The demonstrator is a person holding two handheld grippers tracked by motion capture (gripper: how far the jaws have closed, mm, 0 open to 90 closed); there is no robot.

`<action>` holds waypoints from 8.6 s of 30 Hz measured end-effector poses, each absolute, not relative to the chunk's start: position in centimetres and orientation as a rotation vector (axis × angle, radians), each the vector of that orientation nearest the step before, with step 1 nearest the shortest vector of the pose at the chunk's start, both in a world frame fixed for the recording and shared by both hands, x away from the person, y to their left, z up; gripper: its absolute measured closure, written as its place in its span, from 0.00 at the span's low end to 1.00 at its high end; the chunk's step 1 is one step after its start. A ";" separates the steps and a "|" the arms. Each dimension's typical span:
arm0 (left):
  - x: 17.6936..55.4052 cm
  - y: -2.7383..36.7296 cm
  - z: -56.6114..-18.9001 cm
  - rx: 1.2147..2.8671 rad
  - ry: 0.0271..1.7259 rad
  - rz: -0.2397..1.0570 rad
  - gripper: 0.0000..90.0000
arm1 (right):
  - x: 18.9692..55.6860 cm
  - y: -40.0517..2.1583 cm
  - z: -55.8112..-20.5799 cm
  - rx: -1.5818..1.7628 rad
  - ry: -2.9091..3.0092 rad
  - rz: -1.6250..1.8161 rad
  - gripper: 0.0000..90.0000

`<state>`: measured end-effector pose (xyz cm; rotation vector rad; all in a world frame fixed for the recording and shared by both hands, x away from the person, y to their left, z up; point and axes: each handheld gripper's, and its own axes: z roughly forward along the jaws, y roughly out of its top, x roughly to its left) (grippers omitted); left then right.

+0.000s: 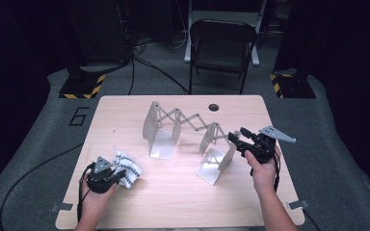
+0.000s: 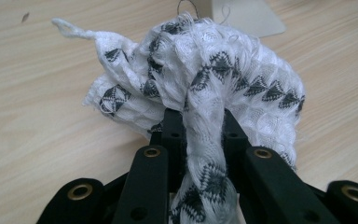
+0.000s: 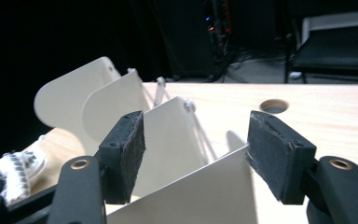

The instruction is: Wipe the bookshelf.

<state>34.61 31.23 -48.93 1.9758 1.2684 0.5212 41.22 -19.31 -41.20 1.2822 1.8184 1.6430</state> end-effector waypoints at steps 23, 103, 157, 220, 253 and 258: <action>33.9 32.6 -48.8 1.843 1.338 0.540 0.51 | 36.7 -15.9 -41.7 1.191 1.895 1.675 0.43; 47.1 11.7 -43.0 1.823 0.914 0.388 0.84 | 32.1 -17.6 -42.0 1.180 1.914 1.701 0.48; 33.4 23.1 -38.8 1.788 0.906 0.411 0.52 | 32.8 -9.1 -40.9 0.791 2.312 1.749 0.51; 32.3 18.8 -38.7 1.843 0.833 0.319 0.51 | 45.5 -8.2 -40.9 0.891 2.183 1.528 0.89; 31.7 14.0 -39.1 1.975 0.747 0.351 0.61 | 47.1 -8.0 -41.3 0.923 2.220 1.447 0.89; 31.7 14.3 -39.1 1.974 0.739 0.347 0.61 | 46.8 -8.3 -41.2 0.924 2.233 1.418 0.89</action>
